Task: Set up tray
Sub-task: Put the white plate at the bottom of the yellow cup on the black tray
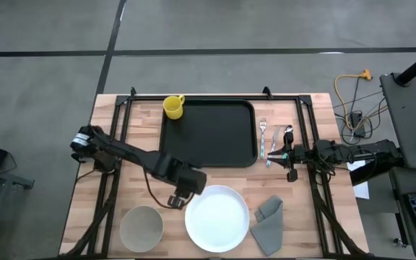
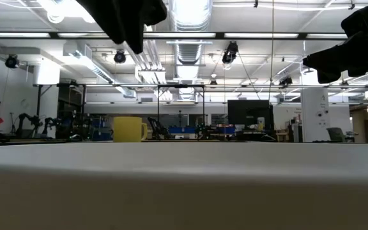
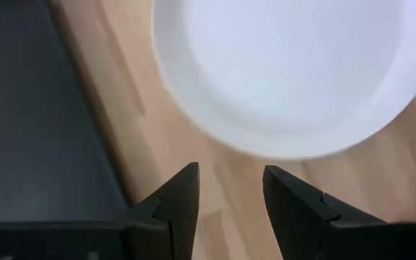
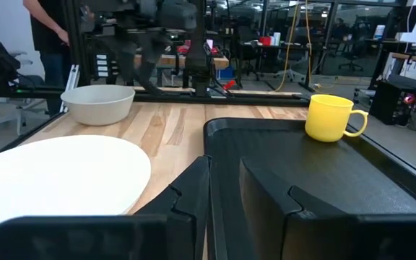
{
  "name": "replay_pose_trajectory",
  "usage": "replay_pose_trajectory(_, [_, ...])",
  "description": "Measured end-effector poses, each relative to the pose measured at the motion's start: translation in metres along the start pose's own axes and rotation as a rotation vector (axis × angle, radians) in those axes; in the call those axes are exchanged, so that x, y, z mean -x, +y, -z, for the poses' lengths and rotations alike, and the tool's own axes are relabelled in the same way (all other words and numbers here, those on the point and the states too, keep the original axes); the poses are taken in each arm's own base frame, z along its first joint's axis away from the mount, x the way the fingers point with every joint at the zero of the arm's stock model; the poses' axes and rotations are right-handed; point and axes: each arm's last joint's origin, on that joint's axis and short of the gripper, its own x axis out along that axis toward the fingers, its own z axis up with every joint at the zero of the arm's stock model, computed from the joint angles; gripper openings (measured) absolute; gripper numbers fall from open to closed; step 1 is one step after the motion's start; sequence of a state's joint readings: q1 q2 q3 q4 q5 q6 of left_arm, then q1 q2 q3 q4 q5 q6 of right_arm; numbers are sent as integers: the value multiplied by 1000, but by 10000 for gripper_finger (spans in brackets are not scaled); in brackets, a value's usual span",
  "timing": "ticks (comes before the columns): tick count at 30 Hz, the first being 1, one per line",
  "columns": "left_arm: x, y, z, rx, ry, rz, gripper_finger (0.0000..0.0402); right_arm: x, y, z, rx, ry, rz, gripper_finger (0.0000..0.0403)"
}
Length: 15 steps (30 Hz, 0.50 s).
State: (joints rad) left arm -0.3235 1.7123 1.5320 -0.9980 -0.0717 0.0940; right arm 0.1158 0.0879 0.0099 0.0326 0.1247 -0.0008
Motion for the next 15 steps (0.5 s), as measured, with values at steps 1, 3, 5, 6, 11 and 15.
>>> replay_pose_trajectory(1, [-1,-3,-2,-7,-19,8,135,0,0,0,0,0,0,68])
replay_pose_trajectory(3, [-3,-10,-5,-21,-61,41,135,0,0,0,0,0,0,70])
replay_pose_trajectory(5, [-8,-19,-8,-39,-113,89,135,0,0,0,0,0,0,72])
replay_pose_trajectory(6, [-10,-23,-9,-49,-134,112,135,0,0,0,0,0,0,74])
replay_pose_trajectory(11, [-24,-46,-5,-100,-171,158,135,0,0,0,0,0,0,80])
replay_pose_trajectory(15, [-32,-60,0,-130,-179,165,135,0,0,0,0,0,0,78])
